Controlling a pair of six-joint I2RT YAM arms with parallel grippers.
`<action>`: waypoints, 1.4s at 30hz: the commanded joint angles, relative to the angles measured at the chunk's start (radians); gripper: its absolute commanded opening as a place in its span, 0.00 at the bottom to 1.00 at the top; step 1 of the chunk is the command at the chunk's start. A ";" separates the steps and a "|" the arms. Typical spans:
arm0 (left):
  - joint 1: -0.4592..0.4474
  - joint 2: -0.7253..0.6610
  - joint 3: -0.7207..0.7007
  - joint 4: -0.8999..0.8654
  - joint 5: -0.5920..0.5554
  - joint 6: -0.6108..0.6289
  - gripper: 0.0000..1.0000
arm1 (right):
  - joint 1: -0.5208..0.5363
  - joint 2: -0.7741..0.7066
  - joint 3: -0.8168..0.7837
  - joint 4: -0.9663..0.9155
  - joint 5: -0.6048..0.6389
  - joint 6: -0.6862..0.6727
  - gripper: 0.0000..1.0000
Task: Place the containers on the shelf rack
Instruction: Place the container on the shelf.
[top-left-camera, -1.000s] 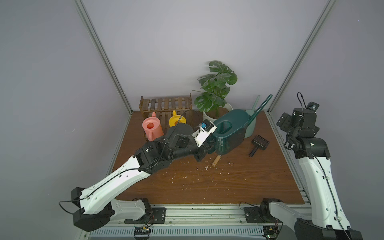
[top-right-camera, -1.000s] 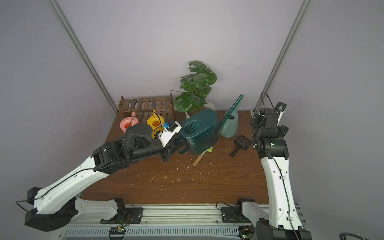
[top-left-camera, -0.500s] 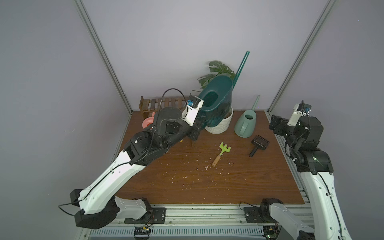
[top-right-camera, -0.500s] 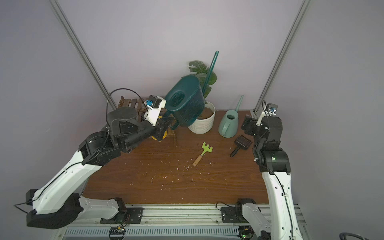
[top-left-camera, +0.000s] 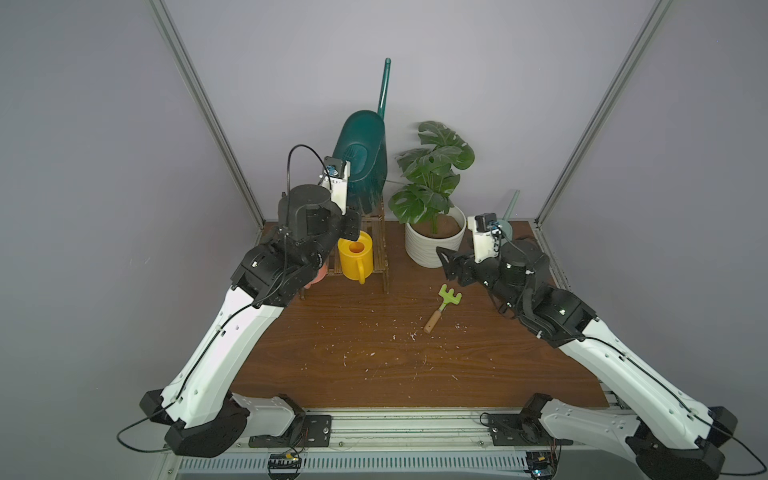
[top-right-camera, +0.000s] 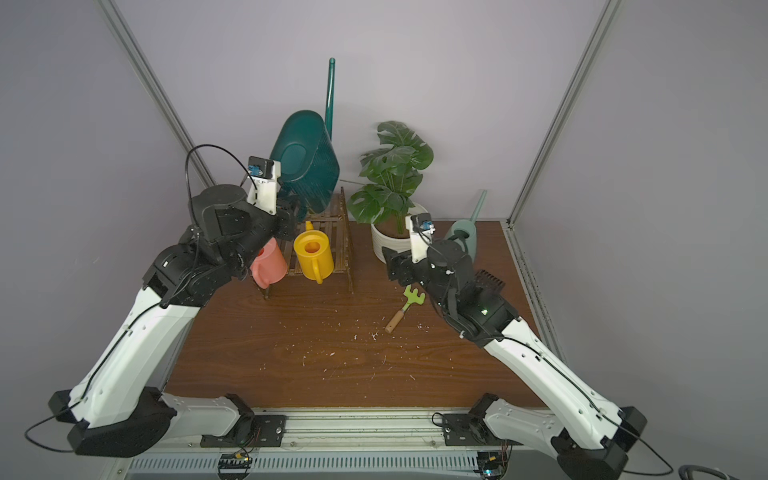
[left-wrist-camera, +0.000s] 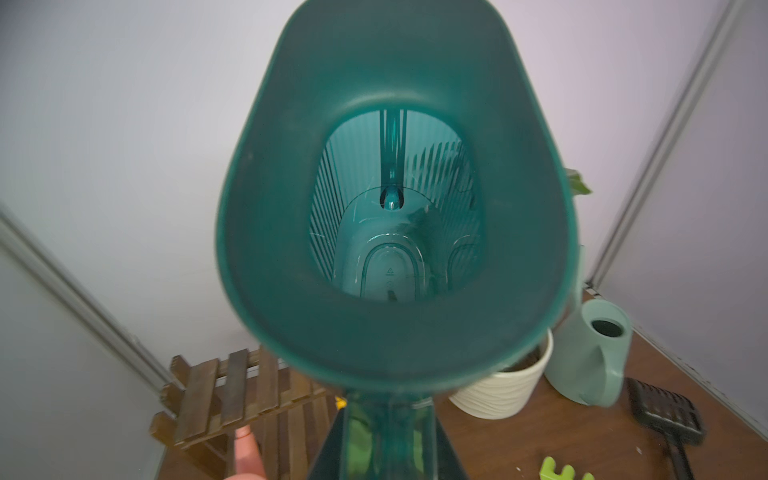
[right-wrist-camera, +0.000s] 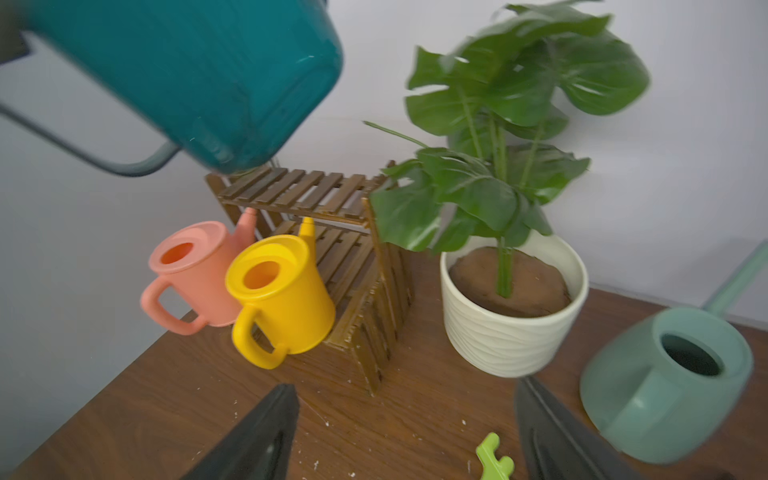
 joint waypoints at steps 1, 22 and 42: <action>0.097 -0.024 0.011 0.094 0.001 0.001 0.00 | 0.114 0.060 0.054 0.075 0.153 -0.064 0.85; 0.367 0.087 0.012 -0.049 0.174 -0.060 0.01 | 0.309 0.258 0.115 0.142 0.255 -0.085 0.91; 0.409 0.224 0.174 -0.134 0.197 -0.118 0.01 | 0.309 0.315 0.150 0.212 0.278 -0.125 0.92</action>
